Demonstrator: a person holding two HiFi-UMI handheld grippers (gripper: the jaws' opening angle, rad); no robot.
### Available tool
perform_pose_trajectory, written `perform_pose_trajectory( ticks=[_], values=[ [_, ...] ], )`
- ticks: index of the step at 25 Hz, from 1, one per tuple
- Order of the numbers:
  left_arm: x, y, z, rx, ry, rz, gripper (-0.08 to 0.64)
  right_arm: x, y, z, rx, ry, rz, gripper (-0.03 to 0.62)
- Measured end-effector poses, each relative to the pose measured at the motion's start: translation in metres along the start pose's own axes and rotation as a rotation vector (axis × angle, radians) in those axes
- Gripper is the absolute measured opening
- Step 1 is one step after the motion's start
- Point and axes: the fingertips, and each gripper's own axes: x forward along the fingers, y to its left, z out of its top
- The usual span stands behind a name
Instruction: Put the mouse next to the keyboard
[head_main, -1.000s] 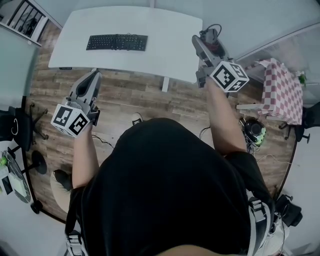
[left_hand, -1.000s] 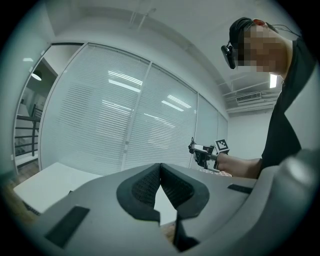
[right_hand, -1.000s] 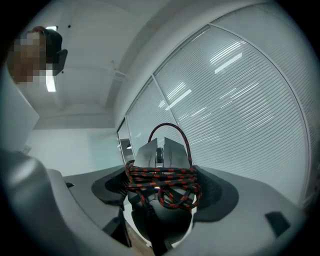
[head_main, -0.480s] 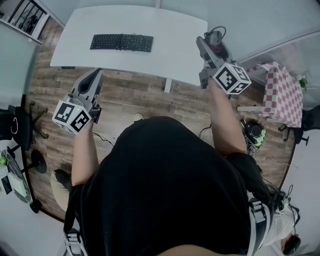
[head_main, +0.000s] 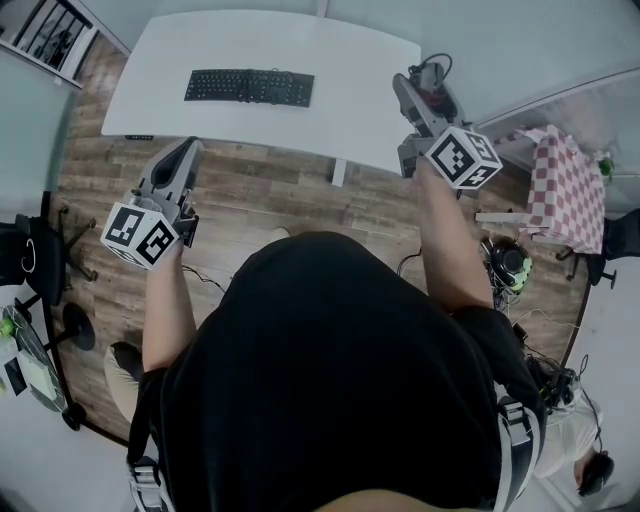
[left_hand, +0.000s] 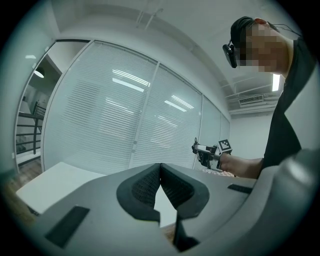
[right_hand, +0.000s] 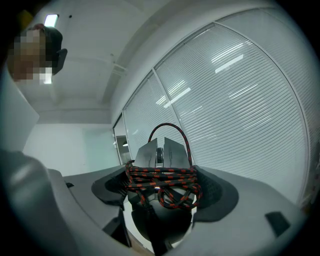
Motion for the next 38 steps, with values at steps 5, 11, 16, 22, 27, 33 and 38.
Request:
perform_pose_trajectory(
  ticks=[5,11,16,22,27,33,38],
  values=[
    [-0.007,0.018,0.001,-0.001,0.005,-0.005,0.022,0.012,0.012,-0.004,-0.016,-0.004,-0.013,0.402],
    [-0.006,0.041,0.0,-0.012,0.006,-0.017,0.023,0.032,0.021,-0.013,-0.027,0.006,-0.019,0.402],
    [0.002,0.053,-0.003,-0.011,0.016,-0.029,0.022,0.04,0.019,-0.02,-0.025,0.012,-0.03,0.402],
    [-0.003,0.07,-0.002,-0.006,0.022,-0.045,0.023,0.049,0.028,-0.025,-0.026,0.013,-0.048,0.402],
    [-0.002,0.084,-0.001,-0.011,0.021,-0.052,0.022,0.059,0.032,-0.028,-0.026,0.011,-0.057,0.402],
    [-0.002,0.097,-0.004,-0.022,0.024,-0.056,0.022,0.069,0.036,-0.034,-0.03,0.019,-0.062,0.402],
    [-0.009,0.107,-0.001,-0.019,0.015,-0.055,0.021,0.076,0.044,-0.041,-0.026,0.029,-0.061,0.402]
  ],
)
